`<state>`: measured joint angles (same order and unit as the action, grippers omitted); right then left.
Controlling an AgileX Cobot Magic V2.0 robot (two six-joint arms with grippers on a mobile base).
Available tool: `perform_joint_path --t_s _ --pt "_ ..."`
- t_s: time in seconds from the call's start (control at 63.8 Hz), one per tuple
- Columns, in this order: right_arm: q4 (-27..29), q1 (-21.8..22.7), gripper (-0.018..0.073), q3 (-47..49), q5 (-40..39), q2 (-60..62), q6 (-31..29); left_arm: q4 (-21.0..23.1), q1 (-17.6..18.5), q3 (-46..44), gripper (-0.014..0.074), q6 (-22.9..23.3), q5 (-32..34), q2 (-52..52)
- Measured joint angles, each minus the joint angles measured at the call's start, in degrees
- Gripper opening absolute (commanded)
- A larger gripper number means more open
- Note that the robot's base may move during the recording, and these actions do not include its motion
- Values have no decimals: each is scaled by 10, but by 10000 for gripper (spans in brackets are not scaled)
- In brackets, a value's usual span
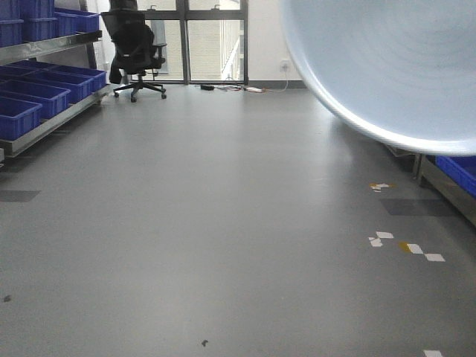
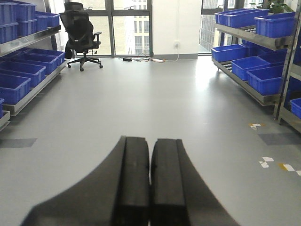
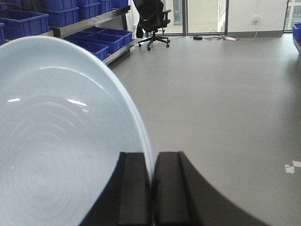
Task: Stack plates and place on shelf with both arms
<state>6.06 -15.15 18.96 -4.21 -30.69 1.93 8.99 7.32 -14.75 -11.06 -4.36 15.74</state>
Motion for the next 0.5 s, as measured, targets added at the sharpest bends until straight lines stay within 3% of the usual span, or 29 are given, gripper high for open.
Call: perform_joint_path --t_s 0.501 --pt "0 0 36 0 0 0 0 0 0 0 80 0 0 0"
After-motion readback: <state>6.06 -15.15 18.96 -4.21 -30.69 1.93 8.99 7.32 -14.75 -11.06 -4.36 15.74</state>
